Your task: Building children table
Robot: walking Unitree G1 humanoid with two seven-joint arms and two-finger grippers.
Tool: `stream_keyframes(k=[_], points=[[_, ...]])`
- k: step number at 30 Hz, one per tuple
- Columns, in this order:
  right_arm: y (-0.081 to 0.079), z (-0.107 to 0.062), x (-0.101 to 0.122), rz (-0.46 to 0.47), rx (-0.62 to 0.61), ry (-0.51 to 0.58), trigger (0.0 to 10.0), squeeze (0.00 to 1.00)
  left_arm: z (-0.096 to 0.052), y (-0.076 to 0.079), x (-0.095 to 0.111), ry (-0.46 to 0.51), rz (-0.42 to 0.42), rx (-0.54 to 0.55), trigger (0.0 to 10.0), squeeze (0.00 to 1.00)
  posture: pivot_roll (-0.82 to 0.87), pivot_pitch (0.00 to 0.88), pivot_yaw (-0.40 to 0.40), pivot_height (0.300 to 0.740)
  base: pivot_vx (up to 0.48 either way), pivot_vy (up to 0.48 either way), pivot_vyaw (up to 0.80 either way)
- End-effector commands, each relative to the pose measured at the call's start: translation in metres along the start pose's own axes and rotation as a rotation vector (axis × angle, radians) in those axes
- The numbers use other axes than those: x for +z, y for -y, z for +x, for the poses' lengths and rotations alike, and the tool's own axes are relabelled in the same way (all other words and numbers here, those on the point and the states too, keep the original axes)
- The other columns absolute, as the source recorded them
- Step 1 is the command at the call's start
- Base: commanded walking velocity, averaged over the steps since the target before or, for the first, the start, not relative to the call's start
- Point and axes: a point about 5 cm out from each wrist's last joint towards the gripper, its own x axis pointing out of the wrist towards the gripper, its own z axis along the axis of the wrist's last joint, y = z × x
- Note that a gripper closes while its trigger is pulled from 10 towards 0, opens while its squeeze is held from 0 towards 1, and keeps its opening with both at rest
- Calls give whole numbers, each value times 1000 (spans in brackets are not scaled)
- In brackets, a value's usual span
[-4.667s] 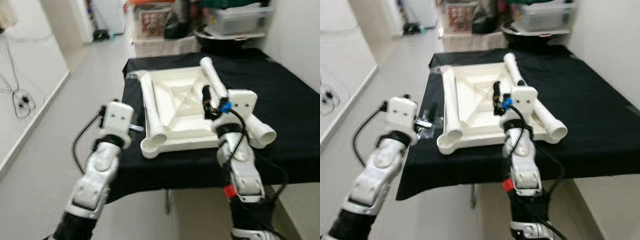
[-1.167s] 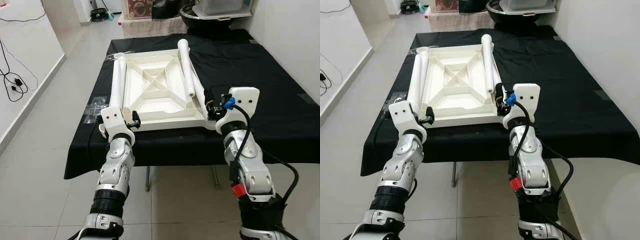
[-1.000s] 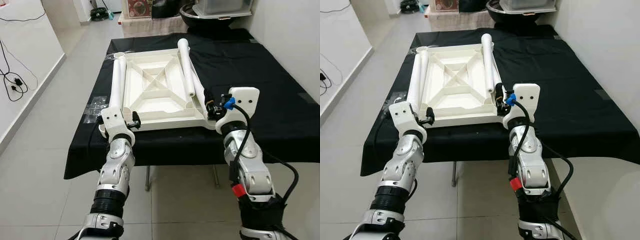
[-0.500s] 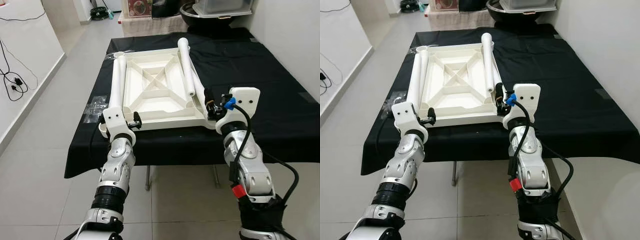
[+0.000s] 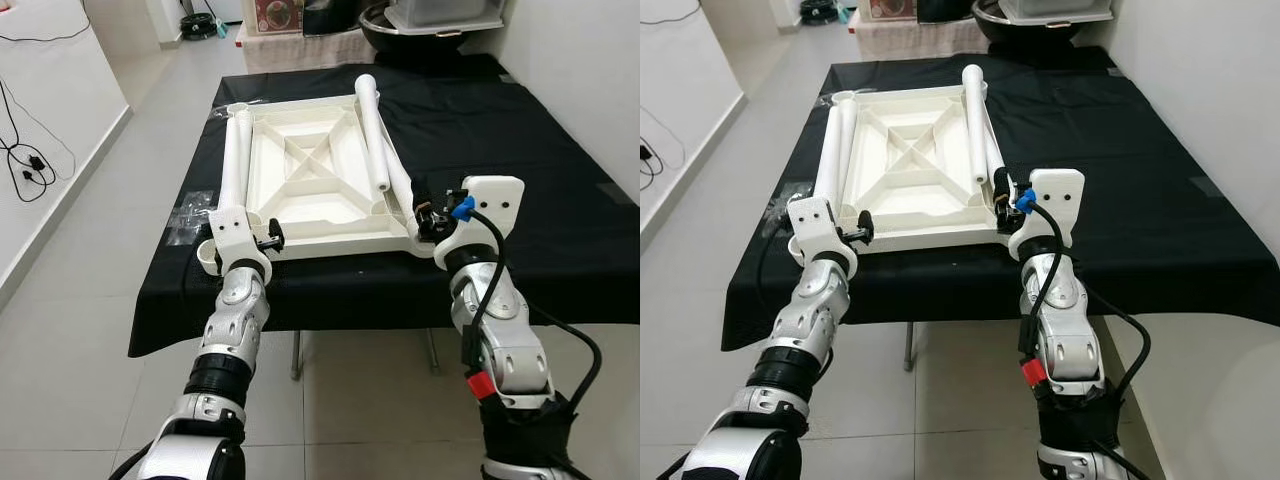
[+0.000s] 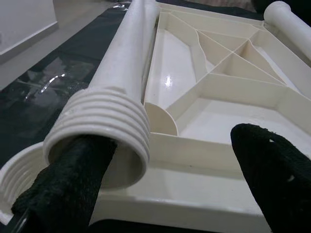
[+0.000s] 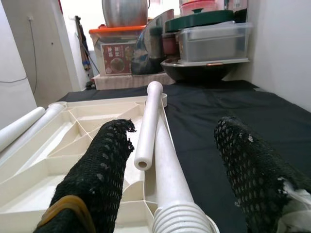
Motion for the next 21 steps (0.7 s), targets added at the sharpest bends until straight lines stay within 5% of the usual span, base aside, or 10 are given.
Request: stream_keyframes(k=[1, 21], points=[[-1, -2, 1, 21, 2, -4, 10000, 0, 2, -7, -1, -2, 15, 14, 10000, 0, -5, 115, 23, 740, 0, 0, 0], [-6, -4, 10, 39, 17, 2, 10000, 0, 18, -21, 2, -9, 39, 51, 10000, 0, -29, 146, 26, 740, 0, 0, 0]])
